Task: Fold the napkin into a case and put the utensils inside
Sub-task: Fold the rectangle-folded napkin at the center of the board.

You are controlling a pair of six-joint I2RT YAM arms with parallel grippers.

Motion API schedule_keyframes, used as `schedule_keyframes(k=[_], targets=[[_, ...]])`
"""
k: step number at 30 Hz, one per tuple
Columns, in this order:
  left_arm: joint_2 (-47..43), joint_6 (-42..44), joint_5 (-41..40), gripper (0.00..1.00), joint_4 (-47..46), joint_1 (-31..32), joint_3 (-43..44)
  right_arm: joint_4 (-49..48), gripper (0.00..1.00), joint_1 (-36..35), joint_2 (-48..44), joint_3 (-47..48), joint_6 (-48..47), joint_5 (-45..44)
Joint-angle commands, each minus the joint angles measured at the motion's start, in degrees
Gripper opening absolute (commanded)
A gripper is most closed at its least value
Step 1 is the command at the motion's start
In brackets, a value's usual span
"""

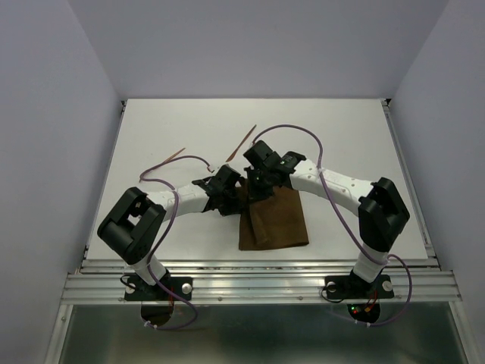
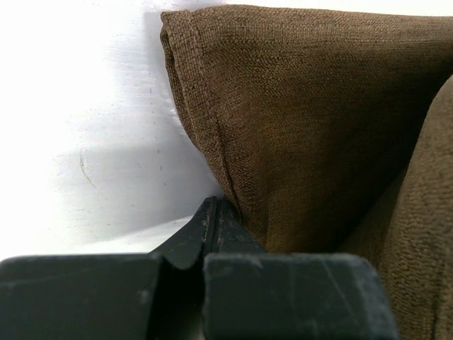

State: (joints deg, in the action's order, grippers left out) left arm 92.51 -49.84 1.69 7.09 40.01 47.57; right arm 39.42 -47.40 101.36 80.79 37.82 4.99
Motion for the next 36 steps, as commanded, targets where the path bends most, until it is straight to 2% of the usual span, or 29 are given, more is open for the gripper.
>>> schedule_keyframes(k=[1,24,36], targets=[[0.13,0.45,-0.46,0.0,0.73,-0.19,-1.43,-1.89,0.01,-1.12,0.24,1.74,0.85,1.07],[-1.54,0.27,-1.95,0.0,1.43,-0.28,-2.66,-9.8,0.01,-1.65,4.9,0.68,1.9,5.73],[-8.22,3.17,-6.27,0.0,6.35,-4.06,-3.8,-10.94,0.01,-1.65,5.16,-0.46,1.99,5.73]])
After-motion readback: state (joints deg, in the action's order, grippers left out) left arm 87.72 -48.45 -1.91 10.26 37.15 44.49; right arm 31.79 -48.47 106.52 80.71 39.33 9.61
